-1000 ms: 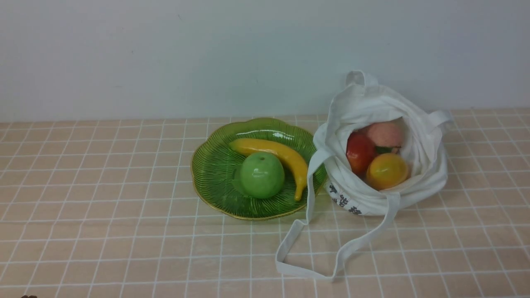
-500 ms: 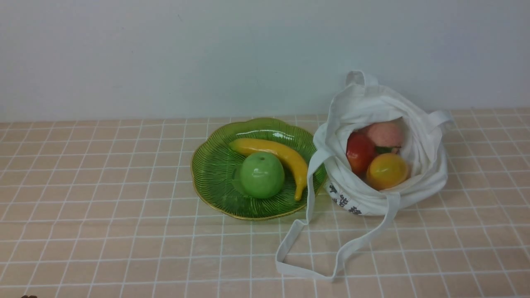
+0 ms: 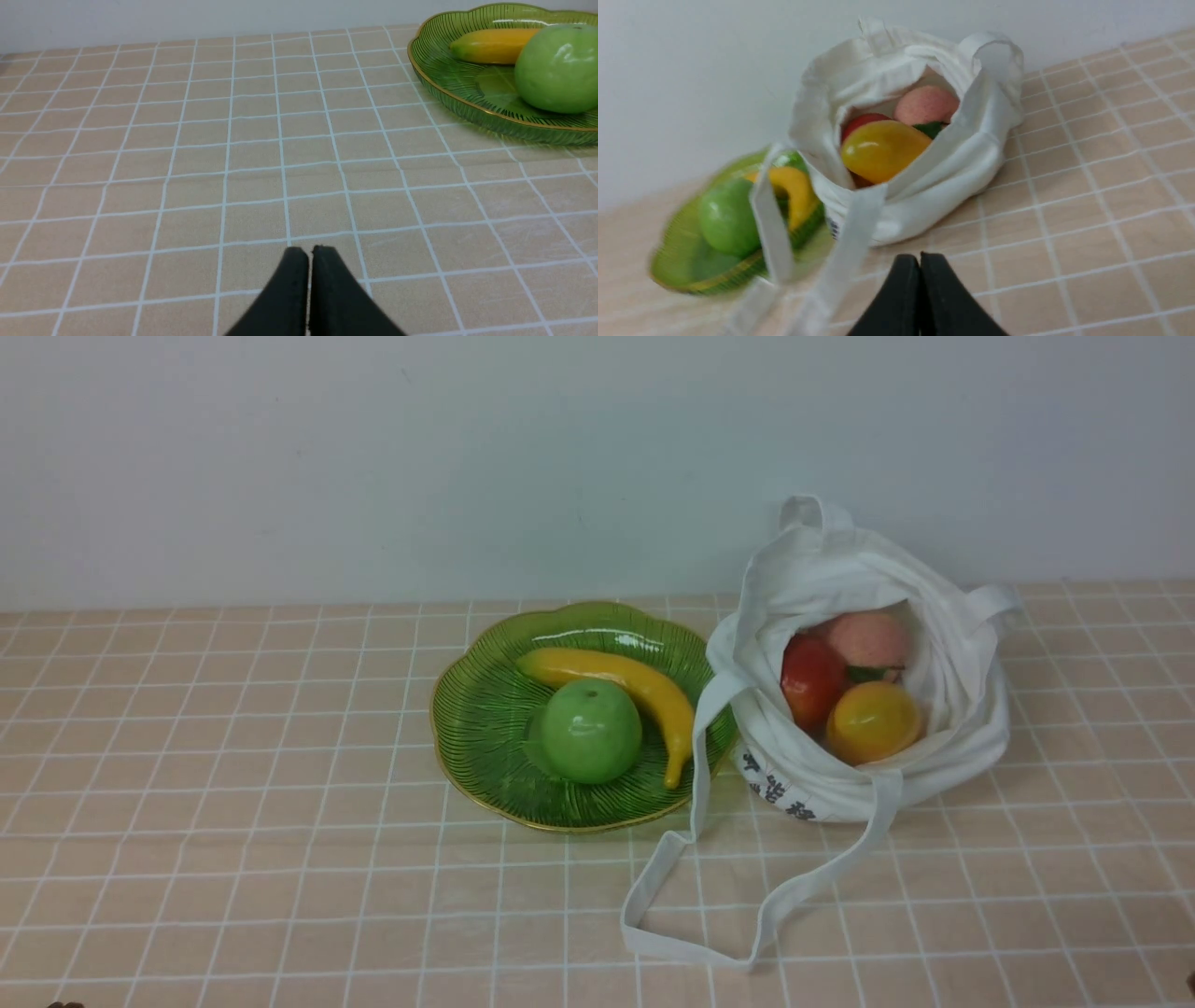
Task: Take the fruit out of the bag on the brown coffee tablecloth and place them on the plate.
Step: 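Reach into the bag and grasp a fruit with the right gripper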
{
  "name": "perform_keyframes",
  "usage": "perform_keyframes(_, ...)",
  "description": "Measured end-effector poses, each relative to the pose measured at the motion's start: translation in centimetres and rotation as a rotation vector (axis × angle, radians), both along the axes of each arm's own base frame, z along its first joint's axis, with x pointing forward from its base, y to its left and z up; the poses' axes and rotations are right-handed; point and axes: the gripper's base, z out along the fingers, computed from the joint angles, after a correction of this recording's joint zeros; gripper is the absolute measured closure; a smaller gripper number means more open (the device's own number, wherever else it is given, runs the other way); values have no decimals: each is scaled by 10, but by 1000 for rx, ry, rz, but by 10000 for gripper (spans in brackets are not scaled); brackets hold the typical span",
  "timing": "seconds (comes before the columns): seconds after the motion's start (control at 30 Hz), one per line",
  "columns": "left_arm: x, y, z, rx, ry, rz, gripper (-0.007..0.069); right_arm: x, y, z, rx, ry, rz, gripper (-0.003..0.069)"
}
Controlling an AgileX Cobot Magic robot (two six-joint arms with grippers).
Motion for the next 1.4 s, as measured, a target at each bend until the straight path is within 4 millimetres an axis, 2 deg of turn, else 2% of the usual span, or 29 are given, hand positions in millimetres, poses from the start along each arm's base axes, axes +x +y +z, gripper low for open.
perform_keyframes(0.07,0,0,0,0,0,0,632,0,0,4,135,-20,-12,673)
perform_keyframes(0.23,0,0,0,0,0,0,632,1,0,9,296,-41,-24,673)
perform_keyframes(0.6,0,0,0,0,0,0,632,1,-1,10,338,-54,-33,673)
perform_keyframes(0.8,0,0,0,0,0,0,632,1,-3,15,423,-88,-53,673)
perform_keyframes(0.87,0,0,0,0,0,0,632,0,-1,22,398,-98,-36,673)
perform_keyframes(0.97,0,0,0,0,0,0,632,-7,0,56,278,-186,7,673)
perform_keyframes(1.0,0,0,0,0,0,0,632,-8,1,62,250,-198,13,673)
perform_keyframes(1.03,0,0,0,0,0,0,632,-10,2,89,144,-238,32,673)
perform_keyframes(1.1,0,0,0,0,0,0,632,-6,5,112,-8,-208,68,673)
perform_keyframes(1.13,0,0,0,0,0,0,632,-6,6,111,-23,-201,73,673)
perform_keyframes(1.17,0,0,0,0,0,0,632,5,10,125,-148,-92,125,673)
perform_keyframes(1.3,0,0,0,0,0,0,632,35,18,123,-267,208,228,673)
perform_keyframes(1.33,0,0,0,0,0,0,632,52,21,117,-278,337,264,673)
perform_keyframes(1.4,0,0,0,0,0,0,632,73,24,112,-272,440,284,673)
